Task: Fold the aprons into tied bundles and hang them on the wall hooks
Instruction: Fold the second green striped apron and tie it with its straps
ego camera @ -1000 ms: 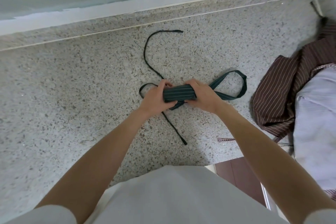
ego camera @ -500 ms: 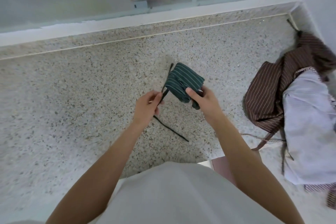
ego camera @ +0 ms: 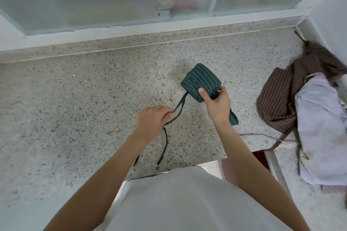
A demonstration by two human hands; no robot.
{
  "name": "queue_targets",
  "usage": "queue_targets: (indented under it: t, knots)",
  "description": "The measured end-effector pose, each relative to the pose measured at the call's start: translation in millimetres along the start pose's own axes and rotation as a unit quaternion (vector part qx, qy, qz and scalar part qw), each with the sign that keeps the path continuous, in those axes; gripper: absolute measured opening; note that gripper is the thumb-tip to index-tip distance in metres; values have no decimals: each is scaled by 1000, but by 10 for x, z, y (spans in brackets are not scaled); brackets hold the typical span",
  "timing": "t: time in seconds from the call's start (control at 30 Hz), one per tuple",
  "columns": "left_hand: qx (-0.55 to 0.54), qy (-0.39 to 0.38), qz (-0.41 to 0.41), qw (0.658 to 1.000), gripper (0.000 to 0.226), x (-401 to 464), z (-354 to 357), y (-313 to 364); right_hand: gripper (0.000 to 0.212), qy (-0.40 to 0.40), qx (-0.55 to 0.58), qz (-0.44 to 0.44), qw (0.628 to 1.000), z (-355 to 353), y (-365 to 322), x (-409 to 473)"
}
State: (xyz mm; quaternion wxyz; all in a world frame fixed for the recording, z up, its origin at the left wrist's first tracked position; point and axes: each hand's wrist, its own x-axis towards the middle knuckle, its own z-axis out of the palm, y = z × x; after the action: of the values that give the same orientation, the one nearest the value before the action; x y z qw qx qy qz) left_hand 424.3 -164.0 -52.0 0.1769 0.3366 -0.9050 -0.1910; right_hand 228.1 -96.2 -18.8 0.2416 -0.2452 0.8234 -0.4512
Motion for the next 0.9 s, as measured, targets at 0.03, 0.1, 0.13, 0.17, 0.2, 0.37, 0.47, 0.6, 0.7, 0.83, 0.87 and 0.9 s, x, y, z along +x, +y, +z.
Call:
queue_targets:
  t: [0.03,0.1,0.13,0.17,0.2,0.37,0.47,0.6,0.7,0.83,0.87,0.9]
  knots:
    - [-4,-9,19,1000,10,-21,-33,26,47,13,-44,-28,999,35,-25,-17]
    - [-4,-38,40,998,16,1,-144,9,47,31,-191,-131,972,92,-16,-52]
    - [1,-51,42,998,19,56,-219,-9,46,28,-273,-191,943,102,20,-50]
    - [6,-62,44,997,21,105,-317,-49,45,14,-342,-252,905,109,54,-71]
    - [12,-70,47,996,23,165,-423,-95,46,-14,-391,-309,867,104,87,-83]
    - [-6,-122,56,991,21,416,-864,-317,52,-217,-370,-444,787,48,55,-130]
    - [-115,-106,12,988,20,462,-926,-396,42,-347,-158,-353,854,3,-134,-210]
    - [-332,-117,-121,928,21,436,-810,-285,46,-368,128,-154,908,-17,-427,-362]
    - [-382,-156,-139,900,22,381,-699,-238,65,-296,241,-80,921,66,-498,-364]
    - [-372,-149,-138,906,19,289,-643,-287,60,-248,249,-58,934,111,-559,-331]
    - [-337,-115,-128,926,20,277,-646,-306,49,-230,242,-57,941,123,-578,-329]
    - [-328,-85,-130,932,22,267,-664,-311,42,-209,234,-60,948,138,-599,-319]
